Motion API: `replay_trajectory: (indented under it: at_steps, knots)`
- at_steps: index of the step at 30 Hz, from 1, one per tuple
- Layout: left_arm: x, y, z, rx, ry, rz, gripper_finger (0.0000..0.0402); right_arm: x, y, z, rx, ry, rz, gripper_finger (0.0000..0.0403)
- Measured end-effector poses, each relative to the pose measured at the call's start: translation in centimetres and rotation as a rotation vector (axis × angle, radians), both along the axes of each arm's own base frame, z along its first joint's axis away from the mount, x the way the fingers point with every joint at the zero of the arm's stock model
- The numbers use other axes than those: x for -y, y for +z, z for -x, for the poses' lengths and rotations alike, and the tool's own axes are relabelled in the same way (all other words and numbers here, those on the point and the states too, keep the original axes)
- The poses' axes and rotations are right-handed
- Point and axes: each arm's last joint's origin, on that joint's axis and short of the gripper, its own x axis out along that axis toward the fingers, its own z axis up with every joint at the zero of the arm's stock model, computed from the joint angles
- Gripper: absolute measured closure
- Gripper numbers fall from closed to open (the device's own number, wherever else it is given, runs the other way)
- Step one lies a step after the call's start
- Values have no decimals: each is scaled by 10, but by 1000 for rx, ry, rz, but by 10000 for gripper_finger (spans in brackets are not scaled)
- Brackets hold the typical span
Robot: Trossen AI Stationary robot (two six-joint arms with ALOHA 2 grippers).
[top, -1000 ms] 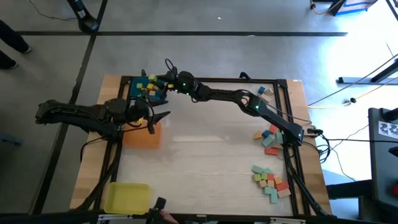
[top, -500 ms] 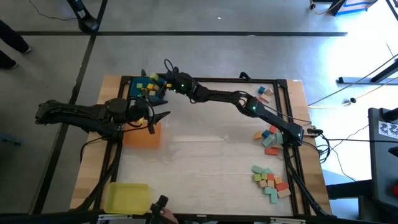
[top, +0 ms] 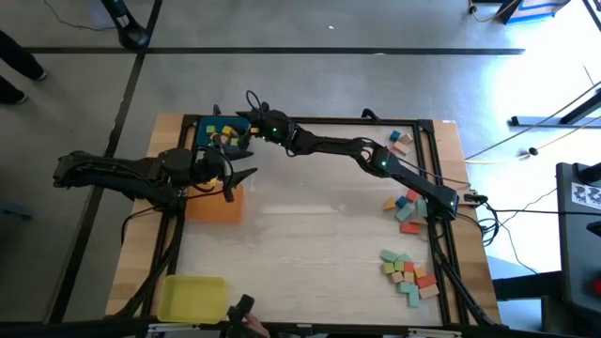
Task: Sort blocks by size
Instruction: Put the blue cube block into the blue bin
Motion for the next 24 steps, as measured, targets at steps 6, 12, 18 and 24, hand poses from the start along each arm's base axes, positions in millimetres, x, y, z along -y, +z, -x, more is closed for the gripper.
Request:
replay_trajectory:
  at_steps: [6,12,18,24]
  knots:
    - [0,0,0,1,0,3,196,-2,29,6,-63,2,15,173]
    - [0,0,0,0,1,8,196,-2,58,20,-225,-2,45,173]
    - [0,-3,0,-24,1,17,196,-1,86,37,-322,0,75,173]
    - [0,-3,0,-24,1,16,196,-7,110,51,-399,30,88,173]
